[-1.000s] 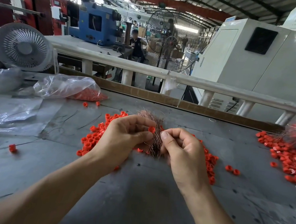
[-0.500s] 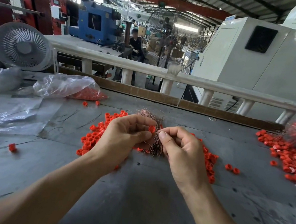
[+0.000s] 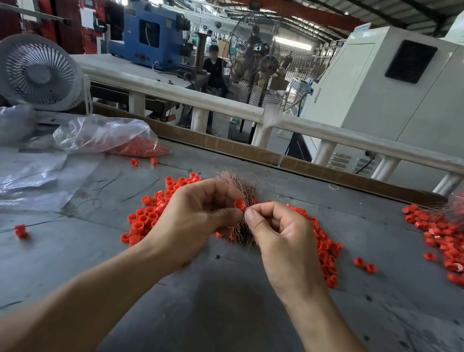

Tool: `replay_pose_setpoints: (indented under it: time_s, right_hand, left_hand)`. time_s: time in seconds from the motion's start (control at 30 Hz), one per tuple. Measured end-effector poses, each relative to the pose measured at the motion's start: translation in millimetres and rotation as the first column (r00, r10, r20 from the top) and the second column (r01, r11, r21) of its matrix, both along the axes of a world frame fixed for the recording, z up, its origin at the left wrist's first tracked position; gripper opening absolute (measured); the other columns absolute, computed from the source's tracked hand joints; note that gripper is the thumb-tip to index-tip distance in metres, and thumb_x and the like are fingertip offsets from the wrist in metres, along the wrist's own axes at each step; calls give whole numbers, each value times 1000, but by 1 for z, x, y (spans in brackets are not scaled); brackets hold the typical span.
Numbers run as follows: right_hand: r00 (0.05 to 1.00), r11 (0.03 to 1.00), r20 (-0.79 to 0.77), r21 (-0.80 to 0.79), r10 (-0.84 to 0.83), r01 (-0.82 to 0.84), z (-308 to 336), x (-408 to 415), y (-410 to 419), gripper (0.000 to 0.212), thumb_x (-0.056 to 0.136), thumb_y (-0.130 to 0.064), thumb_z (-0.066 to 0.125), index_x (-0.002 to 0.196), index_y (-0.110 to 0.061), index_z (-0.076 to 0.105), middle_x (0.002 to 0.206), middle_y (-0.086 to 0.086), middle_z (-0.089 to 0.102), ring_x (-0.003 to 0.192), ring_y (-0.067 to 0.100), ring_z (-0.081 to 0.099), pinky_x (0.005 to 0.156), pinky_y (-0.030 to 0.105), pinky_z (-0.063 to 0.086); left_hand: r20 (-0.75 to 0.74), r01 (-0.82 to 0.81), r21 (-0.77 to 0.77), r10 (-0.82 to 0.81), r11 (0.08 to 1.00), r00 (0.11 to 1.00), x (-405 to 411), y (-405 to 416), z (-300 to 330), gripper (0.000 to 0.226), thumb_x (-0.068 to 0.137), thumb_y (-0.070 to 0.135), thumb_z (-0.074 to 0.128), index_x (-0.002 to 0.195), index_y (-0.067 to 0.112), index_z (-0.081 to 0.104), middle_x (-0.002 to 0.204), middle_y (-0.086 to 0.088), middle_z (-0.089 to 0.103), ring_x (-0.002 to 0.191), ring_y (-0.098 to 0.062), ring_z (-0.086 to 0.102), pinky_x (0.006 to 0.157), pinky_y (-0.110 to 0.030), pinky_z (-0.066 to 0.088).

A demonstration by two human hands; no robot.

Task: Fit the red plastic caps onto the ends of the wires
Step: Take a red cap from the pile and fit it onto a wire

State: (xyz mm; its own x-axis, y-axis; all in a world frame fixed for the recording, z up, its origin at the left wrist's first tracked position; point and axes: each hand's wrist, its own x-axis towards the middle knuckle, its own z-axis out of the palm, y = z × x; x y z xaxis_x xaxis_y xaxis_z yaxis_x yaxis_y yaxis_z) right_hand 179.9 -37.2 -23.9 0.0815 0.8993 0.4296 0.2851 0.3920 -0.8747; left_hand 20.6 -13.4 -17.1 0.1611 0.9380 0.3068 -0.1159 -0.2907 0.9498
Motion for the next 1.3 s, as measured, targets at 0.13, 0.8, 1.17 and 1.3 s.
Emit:
replay_pose_setpoints:
  time_s: [0.13,0.8,1.17,1.3]
  right_hand:
    - [1000,1000,9,-2,-6,6,1,0,-1,15,95,-18,70,81,-20,74,65,1,68,60,5,53,57,21,44]
    - [995,999,-85,-7,-45,45,1,3,2,14,92,-15,75,79,-18,75,66,-1,69,60,3,56,59,14,45]
    - [992,1000,-126,-4,-27,27,1,5,3,18,92,-11,73,75,-18,73,49,-13,51,45,0,38,45,13,32]
    - [992,1000,-121,-3,-31,31,1,5,3,18,92,-12,73,77,-21,74,50,-12,52,46,2,39,45,14,33]
  left_hand:
    - [-14,-12,8,12,1000,1000,-1,0,-1,24,83,-10,74,103,2,71,84,-10,66,72,-13,63,68,-22,55]
    - [102,68,-130,-55,989,993,-3,-1,2,22,89,-3,67,106,6,76,89,-18,77,80,-22,74,73,-29,62]
    - [85,90,-132,-79,987,993,-4,0,1,23,79,11,73,101,10,80,86,-21,76,76,-22,74,71,-30,63]
    - [85,98,-129,-87,987,993,-4,1,0,24,77,13,73,100,11,81,88,-22,76,78,-23,74,76,-34,64]
